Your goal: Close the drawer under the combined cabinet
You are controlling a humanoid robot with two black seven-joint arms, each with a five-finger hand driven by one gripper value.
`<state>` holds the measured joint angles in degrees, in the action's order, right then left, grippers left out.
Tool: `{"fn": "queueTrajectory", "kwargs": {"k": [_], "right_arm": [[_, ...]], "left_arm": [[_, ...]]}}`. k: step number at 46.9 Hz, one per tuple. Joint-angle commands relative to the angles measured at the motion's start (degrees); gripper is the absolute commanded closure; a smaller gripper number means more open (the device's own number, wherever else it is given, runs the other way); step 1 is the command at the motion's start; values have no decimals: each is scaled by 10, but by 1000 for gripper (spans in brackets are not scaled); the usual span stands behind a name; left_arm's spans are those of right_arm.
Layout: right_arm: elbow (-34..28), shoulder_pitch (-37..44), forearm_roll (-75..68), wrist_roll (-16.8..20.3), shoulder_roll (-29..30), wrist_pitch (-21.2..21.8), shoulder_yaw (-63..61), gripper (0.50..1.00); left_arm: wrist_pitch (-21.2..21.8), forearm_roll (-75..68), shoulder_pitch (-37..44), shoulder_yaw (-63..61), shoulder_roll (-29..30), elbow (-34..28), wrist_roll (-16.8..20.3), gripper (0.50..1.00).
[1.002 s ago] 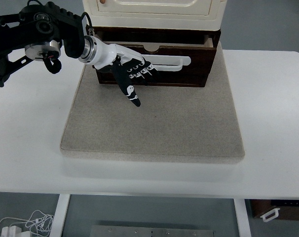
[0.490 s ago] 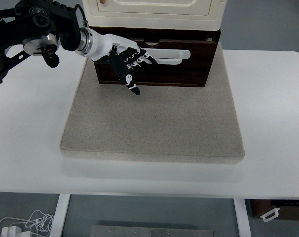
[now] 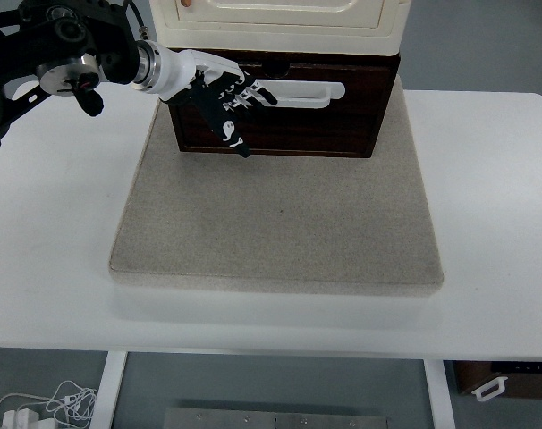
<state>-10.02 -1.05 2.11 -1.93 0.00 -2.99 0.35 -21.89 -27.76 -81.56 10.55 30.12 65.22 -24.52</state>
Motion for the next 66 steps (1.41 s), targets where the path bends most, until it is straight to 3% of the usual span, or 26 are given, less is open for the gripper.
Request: {"fn": "queueTrajectory", "kwargs": {"k": [1,31,49,59,66], "right_arm": [[0,0,0,0,0,0,0,548],[0,0,0,0,0,0,0,548],[0,0,1,0,0,0,0,548],[0,0,0,0,0,0,0,548],[0,0,0,0,0,0,0,548]], "left_arm": [[4,0,0,0,0,-5,2,500],[4,2,1,11,5,-19,12,500],[-84,10,1,65,4,3,13,500],[-115,29,33,177,-1,31,63,500],[-124,56,33,250,-1,30,136,500]]}}
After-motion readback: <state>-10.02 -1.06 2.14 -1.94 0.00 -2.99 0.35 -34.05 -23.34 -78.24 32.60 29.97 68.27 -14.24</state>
